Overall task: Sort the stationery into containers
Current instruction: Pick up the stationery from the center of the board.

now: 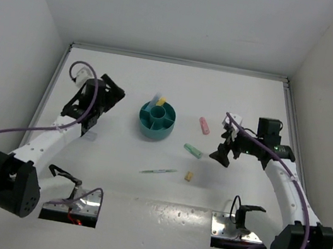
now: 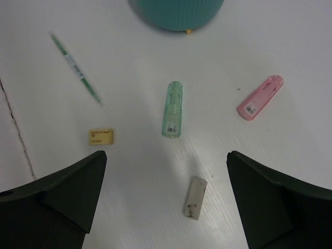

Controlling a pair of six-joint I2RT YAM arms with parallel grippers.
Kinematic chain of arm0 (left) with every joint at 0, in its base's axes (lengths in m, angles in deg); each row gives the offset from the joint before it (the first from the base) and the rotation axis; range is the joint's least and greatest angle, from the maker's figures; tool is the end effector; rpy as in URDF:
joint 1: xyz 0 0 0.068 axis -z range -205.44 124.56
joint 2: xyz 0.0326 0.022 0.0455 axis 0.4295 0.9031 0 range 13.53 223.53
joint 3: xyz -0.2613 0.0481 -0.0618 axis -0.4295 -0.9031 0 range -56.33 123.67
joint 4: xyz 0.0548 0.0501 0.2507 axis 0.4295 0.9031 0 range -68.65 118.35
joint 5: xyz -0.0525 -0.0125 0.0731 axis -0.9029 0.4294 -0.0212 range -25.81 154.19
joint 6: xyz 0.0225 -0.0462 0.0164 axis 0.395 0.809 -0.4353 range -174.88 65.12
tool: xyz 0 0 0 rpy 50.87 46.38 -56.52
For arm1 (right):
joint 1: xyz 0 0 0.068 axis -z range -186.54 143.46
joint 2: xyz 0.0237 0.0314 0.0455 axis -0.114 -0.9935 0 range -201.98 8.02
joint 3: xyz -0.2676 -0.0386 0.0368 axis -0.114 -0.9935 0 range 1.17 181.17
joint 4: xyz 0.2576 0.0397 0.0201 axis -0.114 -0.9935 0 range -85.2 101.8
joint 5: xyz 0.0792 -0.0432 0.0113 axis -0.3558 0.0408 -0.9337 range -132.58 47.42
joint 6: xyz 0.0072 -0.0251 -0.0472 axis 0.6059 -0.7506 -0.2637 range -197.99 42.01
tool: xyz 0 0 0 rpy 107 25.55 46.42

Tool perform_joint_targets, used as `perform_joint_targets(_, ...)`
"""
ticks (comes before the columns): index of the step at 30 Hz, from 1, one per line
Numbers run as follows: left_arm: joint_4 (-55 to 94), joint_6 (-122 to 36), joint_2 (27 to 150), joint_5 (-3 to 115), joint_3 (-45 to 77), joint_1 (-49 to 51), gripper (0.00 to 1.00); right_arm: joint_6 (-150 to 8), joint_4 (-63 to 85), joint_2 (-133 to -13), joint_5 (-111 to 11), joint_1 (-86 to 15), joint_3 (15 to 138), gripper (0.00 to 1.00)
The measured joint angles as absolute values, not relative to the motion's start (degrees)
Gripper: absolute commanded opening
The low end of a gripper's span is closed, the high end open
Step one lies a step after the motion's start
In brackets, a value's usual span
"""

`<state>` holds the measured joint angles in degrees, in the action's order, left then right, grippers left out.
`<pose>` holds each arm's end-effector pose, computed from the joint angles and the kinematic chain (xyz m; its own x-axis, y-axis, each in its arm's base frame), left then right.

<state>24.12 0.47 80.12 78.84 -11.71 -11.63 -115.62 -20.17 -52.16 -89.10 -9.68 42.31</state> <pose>0.2578 -0.0540 0.2744 -0.2374 -0.7612 -0.6035 -0.3299 0.6475 -0.6870 0.2001 0.0368 0.2428 -0.3133 -0.4379 -0.8427 -0.8647 0.4985 0.0624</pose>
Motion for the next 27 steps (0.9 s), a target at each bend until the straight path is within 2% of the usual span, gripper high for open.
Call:
perform_joint_targets(2, 32.77, 6.54, 79.48, 81.46, -11.71, -14.12, 1.00, -113.43, -20.17, -52.99, -89.10, -9.68, 43.41, 1.00)
perform_joint_targets(3, 36.56, 8.84, 80.07, 81.79, -11.69, -15.72, 0.96, -112.18, -20.17, -53.39, -89.13, -9.68, 43.91, 1.00)
perform_joint_targets(4, 40.18, 10.72, 81.47, 81.84, -11.67, -17.71, 0.90, -111.09, -20.03, -53.80, -89.15, -9.68, 44.35, 0.91)
perform_joint_targets(5, 43.42, 12.23, 83.29, 81.70, -11.49, -19.57, 0.83, -110.35, -19.88, -54.28, -89.17, -9.68, 44.63, 0.63)
perform_joint_targets(6, 45.82, 13.36, 85.34, 81.68, -11.45, -21.08, 0.72, -108.73, -20.32, -55.11, -89.21, -9.68, 45.00, 0.01)
perform_joint_targets(8, 50.37, 14.61, 88.82, 81.66, -11.45, -23.54, 0.66, -108.23, -20.78, -57.43, -88.89, -9.68, 46.20, 0.00)
perform_joint_targets(11, 54.92, 16.69, 89.63, 82.78, -11.58, -25.03, 0.66, -106.57, -23.01, -62.52, -87.03, -9.68, 49.48, 0.00)
perform_joint_targets(12, 55.57, 17.15, 89.30, 83.21, -11.56, -25.23, 0.66, -106.33, -23.25, -63.90, -86.48, -9.66, 50.31, 0.04)
perform_joint_targets(13, 56.23, 17.58, 88.95, 83.98, -11.51, -25.49, 0.71, -106.02, -23.53, -65.23, -85.98, -9.64, 51.06, 0.05)
perform_joint_targets(21, 60.01, 18.00, 90.28, 87.76, -10.38, -29.71, 0.81, -105.87, -25.15, -67.03, -82.74, -9.64, 51.89, 0.07)
perform_joint_targets(27, 60.34, 17.17, 93.71, 88.55, -9.90, -33.62, 0.75, -105.87, -25.08, -65.47, -81.45, -9.64, 51.89, 0.07)
